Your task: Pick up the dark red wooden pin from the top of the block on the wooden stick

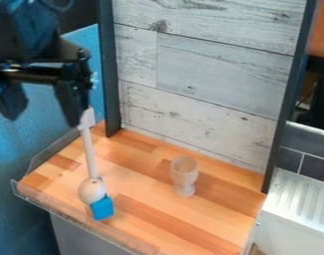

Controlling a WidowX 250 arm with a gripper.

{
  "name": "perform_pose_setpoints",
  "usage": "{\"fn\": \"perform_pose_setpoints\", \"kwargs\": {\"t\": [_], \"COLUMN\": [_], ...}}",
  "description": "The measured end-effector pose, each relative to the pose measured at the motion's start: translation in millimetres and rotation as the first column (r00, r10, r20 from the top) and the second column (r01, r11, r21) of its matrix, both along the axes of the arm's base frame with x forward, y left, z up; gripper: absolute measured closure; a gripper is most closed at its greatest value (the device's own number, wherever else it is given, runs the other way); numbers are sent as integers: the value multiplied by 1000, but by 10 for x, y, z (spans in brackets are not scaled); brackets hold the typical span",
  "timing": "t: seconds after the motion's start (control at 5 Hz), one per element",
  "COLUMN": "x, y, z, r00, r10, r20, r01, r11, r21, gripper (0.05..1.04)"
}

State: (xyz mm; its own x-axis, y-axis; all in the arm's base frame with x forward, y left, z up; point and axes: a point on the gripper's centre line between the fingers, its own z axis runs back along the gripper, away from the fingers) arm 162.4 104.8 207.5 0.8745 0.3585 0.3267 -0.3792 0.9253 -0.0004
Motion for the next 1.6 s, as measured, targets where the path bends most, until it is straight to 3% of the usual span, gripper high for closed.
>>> {"fn": "perform_pose_setpoints", "kwargs": {"t": [0.2, 0.6, 1.6], "x": [114, 308, 1011], "y": [332, 937, 1228], "z": [88, 74, -220], "r00": [994, 956, 916], "r10": [114, 290, 392], "r20": [6, 31, 81], "r01": [-114, -291, -394], "r11": [994, 957, 919], "r21": [3, 7, 13], "gripper": [85, 85, 85]}}
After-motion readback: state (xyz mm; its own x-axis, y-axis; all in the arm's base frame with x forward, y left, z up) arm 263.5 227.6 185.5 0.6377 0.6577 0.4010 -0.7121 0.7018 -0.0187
